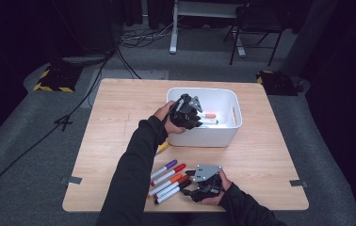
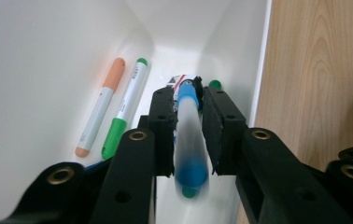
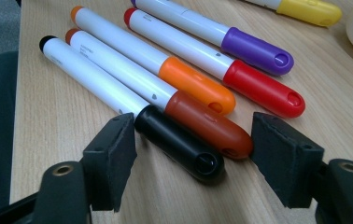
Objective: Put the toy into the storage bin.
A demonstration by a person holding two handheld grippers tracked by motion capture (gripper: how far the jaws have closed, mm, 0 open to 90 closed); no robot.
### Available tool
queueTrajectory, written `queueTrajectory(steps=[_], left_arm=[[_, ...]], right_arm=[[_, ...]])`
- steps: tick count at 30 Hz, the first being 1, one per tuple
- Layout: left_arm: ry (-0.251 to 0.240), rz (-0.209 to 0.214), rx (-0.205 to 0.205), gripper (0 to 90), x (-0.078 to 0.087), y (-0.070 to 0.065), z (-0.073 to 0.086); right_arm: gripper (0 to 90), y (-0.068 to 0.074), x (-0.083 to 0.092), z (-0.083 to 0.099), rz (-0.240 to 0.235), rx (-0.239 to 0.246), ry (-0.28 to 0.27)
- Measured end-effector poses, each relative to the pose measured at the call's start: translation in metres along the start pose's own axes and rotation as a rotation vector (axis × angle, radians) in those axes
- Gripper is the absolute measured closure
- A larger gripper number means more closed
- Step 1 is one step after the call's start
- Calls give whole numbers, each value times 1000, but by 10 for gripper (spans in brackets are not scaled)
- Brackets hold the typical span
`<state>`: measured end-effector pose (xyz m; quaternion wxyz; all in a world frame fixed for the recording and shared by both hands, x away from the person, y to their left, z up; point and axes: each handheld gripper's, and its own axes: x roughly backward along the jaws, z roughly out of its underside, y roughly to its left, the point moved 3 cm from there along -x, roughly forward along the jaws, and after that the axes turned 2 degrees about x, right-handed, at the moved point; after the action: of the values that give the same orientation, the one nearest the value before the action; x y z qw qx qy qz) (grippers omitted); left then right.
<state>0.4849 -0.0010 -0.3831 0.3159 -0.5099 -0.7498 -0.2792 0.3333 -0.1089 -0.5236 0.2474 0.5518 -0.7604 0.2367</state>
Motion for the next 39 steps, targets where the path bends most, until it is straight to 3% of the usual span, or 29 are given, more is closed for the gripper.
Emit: queueTrajectory(steps=[9, 13, 16, 18, 19, 21, 26, 30, 31, 33, 36, 39], left_arm=[[-42, -49, 15, 623, 11, 2, 1], [-54, -93, 37, 538, 22, 2, 3], [-98, -132, 65, 481, 34, 1, 7], [-107, -164, 68, 436, 44, 1, 13], [-117, -174, 75, 432, 48, 1, 16], [-129, -190, 89, 415, 57, -1, 26], [-177, -239, 138, 362, 83, 0, 53], [-200, -285, 189, 313, 99, 3, 75], [-221, -285, 225, 295, 100, 2, 80], [-212, -307, 236, 278, 104, 2, 91], [-206, -307, 250, 260, 106, 1, 111], [-179, -307, 266, 256, 101, -3, 132]], right_arm=[[314, 0, 0, 0, -5, -2, 0], [310, 0, 1, 0, 0, -15, 14], [306, 0, 1, 1, -3, -15, 10], [302, -3, 2, 2, 0, 11, 13], [302, -2, 1, 2, -2, -15, 9], [302, -4, 3, 3, -2, -6, 19], [372, -11, 11, 10, -9, -53, 24], [404, -11, 13, 12, -33, -15, 15], [404, -10, 14, 12, -42, 4, 15], [408, -9, 14, 12, -47, 5, 16], [416, -7, 13, 11, -66, 7, 9], [434, -7, 13, 11, -85, 46, 3]])
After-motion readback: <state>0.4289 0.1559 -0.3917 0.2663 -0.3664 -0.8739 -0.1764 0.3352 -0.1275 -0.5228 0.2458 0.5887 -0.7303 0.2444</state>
